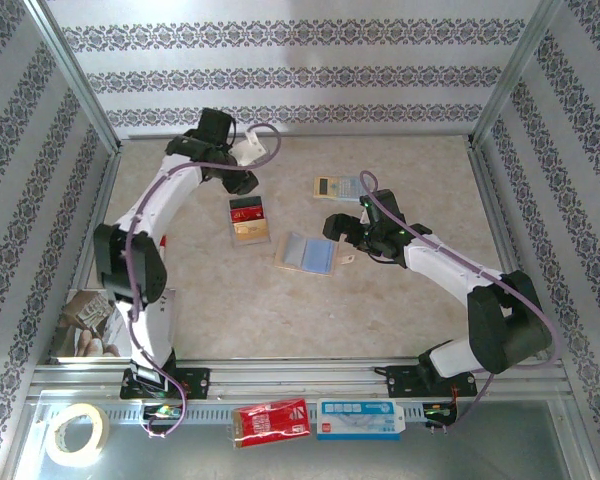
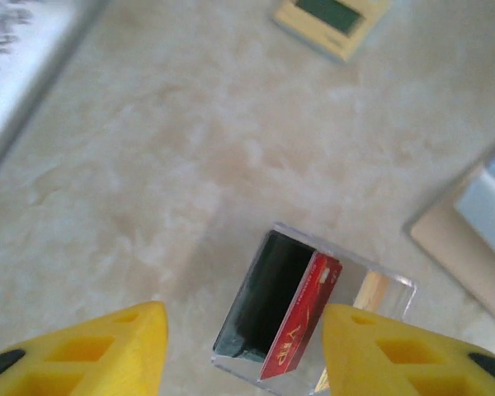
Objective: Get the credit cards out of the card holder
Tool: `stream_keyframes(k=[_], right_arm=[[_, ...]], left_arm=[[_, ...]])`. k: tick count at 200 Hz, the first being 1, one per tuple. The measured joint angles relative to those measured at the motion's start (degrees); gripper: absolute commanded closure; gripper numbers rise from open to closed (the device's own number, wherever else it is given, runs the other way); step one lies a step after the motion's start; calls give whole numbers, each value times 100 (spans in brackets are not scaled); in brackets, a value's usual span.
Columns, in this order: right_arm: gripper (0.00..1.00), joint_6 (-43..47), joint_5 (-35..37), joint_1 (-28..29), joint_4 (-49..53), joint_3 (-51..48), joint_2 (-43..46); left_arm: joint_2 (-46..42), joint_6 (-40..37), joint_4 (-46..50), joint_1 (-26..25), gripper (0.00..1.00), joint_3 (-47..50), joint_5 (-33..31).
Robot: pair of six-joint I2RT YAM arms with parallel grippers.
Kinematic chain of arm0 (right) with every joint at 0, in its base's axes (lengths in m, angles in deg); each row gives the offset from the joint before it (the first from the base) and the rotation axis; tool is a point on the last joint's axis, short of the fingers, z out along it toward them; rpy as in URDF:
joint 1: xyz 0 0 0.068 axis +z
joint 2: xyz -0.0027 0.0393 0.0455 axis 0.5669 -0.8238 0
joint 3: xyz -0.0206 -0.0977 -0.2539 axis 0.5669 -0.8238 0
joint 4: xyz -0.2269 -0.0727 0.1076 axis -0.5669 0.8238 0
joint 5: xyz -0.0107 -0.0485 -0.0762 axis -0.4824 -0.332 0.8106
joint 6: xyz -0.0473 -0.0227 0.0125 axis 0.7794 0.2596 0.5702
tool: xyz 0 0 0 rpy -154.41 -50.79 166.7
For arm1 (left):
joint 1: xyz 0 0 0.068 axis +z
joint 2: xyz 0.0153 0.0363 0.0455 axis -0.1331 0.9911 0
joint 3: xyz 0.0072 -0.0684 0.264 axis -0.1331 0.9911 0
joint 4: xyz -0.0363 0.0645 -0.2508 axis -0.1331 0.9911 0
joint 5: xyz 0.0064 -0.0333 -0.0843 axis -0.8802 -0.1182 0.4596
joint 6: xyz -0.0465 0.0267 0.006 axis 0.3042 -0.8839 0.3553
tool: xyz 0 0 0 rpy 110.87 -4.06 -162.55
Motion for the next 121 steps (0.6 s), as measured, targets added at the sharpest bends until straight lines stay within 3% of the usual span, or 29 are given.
stream_keyframes(k=[12, 63, 121], right_arm=[[2, 26, 66, 0, 17, 0, 63], [2, 214, 428, 0, 105, 0, 398], [2, 356, 726, -2, 278, 0, 378]], left_arm=[[-433, 533, -601, 35, 24, 518, -181], [-1867, 2903, -2302, 363, 4, 2413, -796], [-3279, 4800, -3217, 935, 0, 4430, -979]])
